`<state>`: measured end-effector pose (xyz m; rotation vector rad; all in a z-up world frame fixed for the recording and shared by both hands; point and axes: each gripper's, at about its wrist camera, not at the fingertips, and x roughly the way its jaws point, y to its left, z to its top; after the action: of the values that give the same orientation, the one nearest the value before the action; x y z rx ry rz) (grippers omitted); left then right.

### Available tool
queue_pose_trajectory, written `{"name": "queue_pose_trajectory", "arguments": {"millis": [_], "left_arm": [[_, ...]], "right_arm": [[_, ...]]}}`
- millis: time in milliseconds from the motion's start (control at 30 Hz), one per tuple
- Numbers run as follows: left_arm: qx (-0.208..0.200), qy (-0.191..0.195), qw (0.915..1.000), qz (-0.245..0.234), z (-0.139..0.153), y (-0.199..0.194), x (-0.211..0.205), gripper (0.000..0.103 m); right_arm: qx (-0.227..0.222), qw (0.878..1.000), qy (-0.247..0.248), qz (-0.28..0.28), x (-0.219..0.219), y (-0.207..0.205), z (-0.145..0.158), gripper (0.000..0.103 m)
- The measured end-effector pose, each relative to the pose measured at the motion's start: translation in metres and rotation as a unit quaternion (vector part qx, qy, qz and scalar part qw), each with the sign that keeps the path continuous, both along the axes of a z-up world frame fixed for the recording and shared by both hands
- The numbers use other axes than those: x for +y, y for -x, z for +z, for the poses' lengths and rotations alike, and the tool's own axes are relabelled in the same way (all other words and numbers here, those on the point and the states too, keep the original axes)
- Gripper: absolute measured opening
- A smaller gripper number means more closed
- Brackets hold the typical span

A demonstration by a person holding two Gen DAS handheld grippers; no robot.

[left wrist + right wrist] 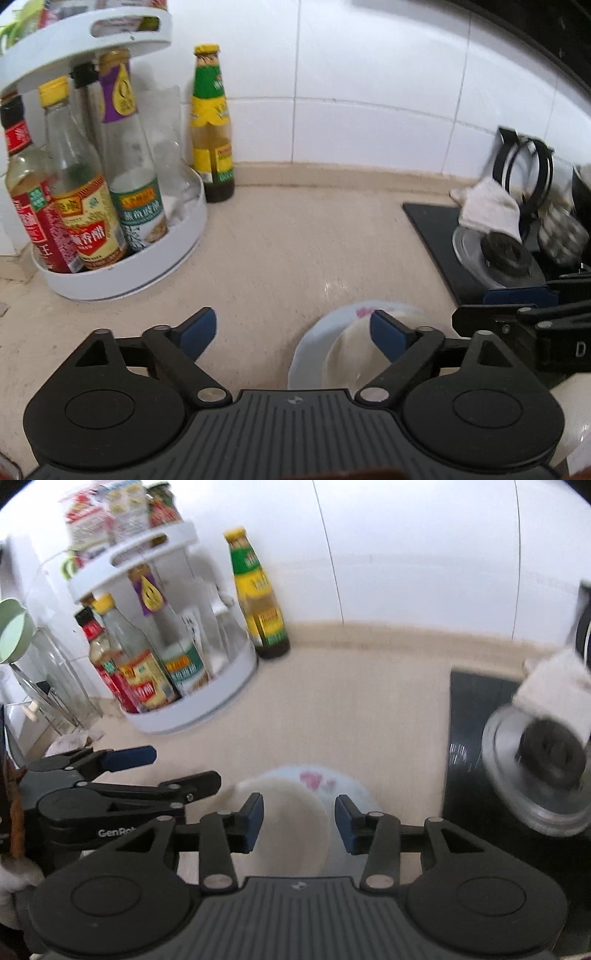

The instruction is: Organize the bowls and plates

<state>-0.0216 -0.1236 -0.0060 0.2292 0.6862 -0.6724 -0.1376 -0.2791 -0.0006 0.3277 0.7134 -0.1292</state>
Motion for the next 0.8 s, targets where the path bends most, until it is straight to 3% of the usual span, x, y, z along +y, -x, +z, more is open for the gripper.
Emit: {"name": "queue_pose_trajectory", "arguments": {"millis": [67,167,667,800], "left_arm": [[-0.014,0.010,0.9999,0.002,0.005,0.003,0.001,0.103],[-0.033,0.024,0.9992,0.005,0.012,0.010,0.001,0.103],[0.000,0.071,0.9972,0.024,0.017,0.009,0.002,0.103],[-0.022,0.075,0.9966,0.027,0.020,0.014,0.001,0.103]], "right_arm": [[-0.020,1.000,0.006,-0.003,0.003,0.003,0.005,0.043],[-0.036,0.999,-0.004,-0.002,0.003,0.006,0.009,0.043],[-0.077,0.997,-0.005,-0.023,-0.002,0.015,0.015,0.044],[-0.093,0.995,0.006,-0.036,-0.002,0.018,0.017,0.044]]}}
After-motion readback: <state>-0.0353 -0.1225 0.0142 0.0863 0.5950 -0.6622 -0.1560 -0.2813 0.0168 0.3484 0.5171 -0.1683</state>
